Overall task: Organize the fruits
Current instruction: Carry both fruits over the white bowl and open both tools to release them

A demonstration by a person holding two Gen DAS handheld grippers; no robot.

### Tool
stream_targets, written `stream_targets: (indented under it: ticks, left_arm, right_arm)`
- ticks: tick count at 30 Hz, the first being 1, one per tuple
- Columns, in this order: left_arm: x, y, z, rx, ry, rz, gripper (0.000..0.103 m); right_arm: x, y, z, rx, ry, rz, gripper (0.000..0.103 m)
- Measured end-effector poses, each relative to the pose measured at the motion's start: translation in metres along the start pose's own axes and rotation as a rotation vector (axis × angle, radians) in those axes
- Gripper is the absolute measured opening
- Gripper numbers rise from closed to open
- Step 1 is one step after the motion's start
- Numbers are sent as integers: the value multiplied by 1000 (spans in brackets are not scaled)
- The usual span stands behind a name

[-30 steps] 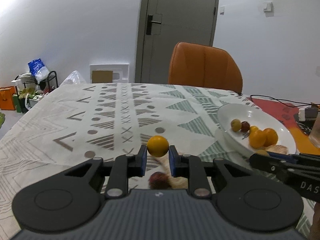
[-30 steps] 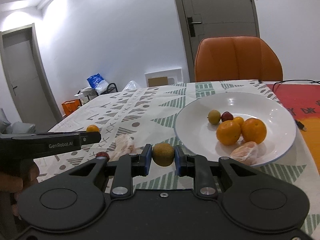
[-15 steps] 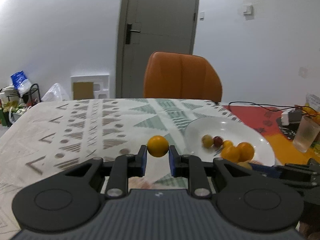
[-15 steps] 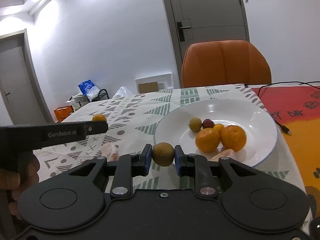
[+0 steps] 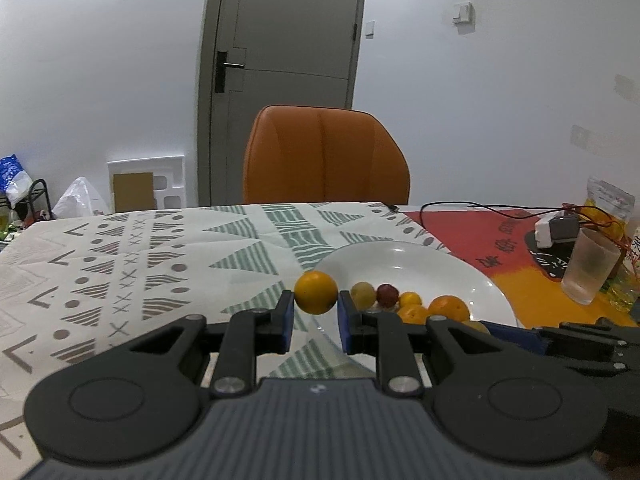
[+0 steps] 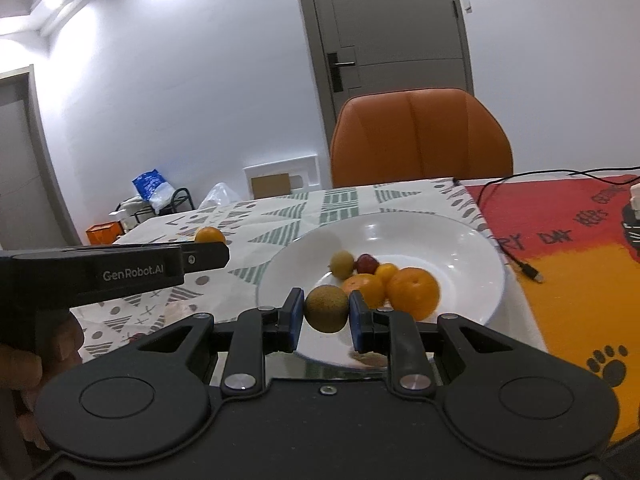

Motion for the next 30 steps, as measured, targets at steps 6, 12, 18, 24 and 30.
stream_targets:
  ticks: [6, 12, 18, 24, 30]
  left_arm:
    - [-2, 10, 14, 26, 10, -6, 21]
    - [-5, 18, 26, 44, 21, -11, 21]
    - [-5, 24, 35, 60, 31, -17, 21]
    - [-2, 28, 38, 51, 39, -37, 25]
    - [-1, 21, 29, 32, 38, -41, 25]
  right_arm:
    - [0, -1, 11, 22, 7, 1, 22]
    - [-1, -2, 20, 36, 15, 2, 22]
    - [0, -3, 26, 46, 24, 1, 23]
    - [1, -3, 29, 50, 29, 1, 22]
    - [2, 0, 29, 43, 38, -2, 23]
Point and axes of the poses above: each gripper's, at about its wrist camera, not at the fingertips, and y roughly the way its jaws point, z to its right, x to its underside, the point moved 7 cm from there along y, roughly the way its jaws point, and after that the axes turned 4 degrees about -z, right-handed, at the moved point
